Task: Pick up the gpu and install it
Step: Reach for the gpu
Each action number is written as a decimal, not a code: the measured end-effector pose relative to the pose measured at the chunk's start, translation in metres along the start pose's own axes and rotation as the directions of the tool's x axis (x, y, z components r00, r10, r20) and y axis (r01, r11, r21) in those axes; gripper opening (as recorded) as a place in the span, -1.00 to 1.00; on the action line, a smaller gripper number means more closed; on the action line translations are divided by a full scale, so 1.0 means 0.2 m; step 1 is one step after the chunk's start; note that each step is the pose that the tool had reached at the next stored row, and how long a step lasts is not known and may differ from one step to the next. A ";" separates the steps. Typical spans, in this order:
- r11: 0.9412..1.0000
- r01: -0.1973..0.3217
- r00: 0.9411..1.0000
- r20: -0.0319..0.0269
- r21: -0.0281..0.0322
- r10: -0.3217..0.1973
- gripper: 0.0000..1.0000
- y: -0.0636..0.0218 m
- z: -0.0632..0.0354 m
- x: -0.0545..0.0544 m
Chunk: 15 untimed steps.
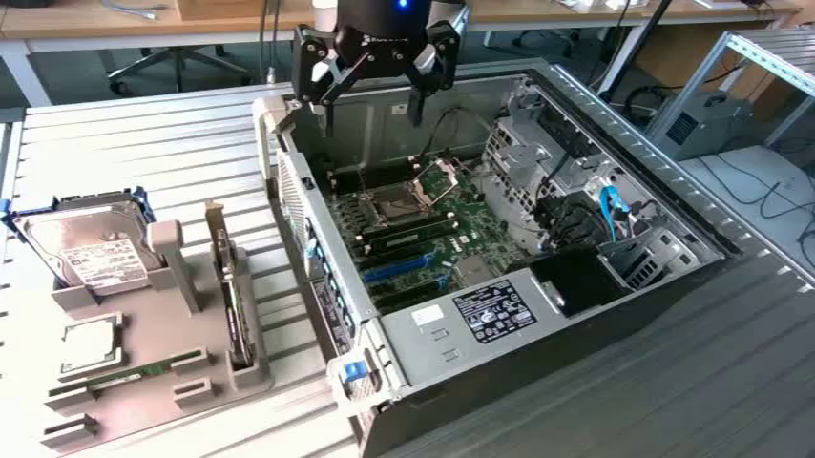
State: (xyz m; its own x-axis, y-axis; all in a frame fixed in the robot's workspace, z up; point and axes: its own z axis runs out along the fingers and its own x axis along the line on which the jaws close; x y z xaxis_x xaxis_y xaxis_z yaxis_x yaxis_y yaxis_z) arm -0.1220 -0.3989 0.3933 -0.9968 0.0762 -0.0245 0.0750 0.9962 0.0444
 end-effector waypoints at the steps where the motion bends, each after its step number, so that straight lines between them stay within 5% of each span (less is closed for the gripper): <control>1: 1.000 0.000 1.000 0.000 0.000 0.000 0.98 0.000 0.000 0.00; 15: 1.000 0.000 1.000 0.000 0.000 0.000 0.98 -0.002 -0.001 0.02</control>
State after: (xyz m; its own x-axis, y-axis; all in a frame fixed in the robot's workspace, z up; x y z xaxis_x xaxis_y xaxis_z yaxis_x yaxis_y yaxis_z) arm -0.1260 -0.3990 0.3933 -0.9968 0.0762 -0.0245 0.0751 0.9962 0.0443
